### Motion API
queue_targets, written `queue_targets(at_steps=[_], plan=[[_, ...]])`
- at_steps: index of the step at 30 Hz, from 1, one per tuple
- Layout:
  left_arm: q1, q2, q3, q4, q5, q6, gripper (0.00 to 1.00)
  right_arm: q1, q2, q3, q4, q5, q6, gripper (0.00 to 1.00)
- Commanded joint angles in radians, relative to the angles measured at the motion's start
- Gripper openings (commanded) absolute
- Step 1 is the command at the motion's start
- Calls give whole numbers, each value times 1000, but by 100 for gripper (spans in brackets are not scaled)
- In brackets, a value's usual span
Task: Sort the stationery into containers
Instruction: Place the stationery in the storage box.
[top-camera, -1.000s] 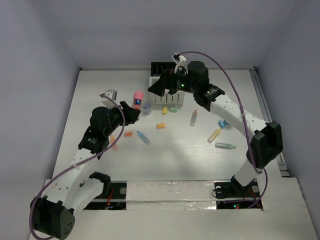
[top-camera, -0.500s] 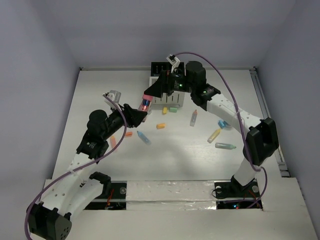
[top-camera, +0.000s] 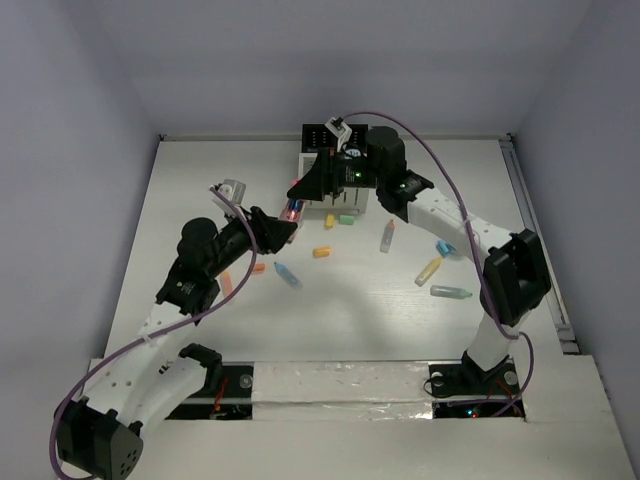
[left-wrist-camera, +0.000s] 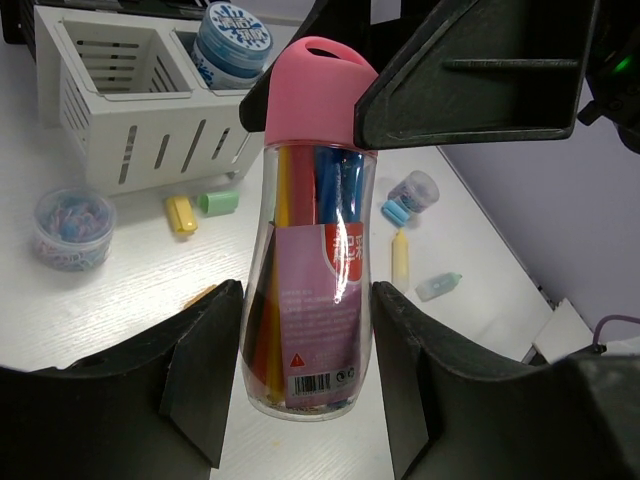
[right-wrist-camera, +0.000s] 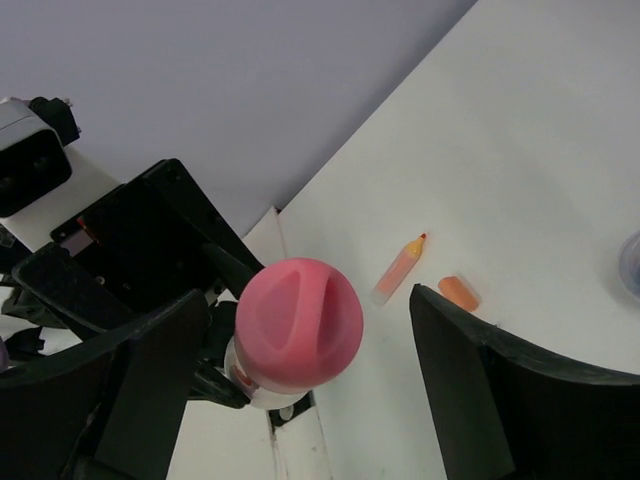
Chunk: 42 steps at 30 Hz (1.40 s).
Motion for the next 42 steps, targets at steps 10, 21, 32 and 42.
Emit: queue_targets(at_steps=[10,21,32,42], plan=[[-16,7,50,81,-25,27,4,7,2,-10,122,-75,64,33],[-16,-71,119,-46,-17,56,91,-24,10,83,151,39,75,16],[-16,-261,96,-301,-150,141,99,-243,191,349,107,151,123,14],[-16,-358,12,-307,-180,124,99,-321,422,805,-240,571,-198,14]])
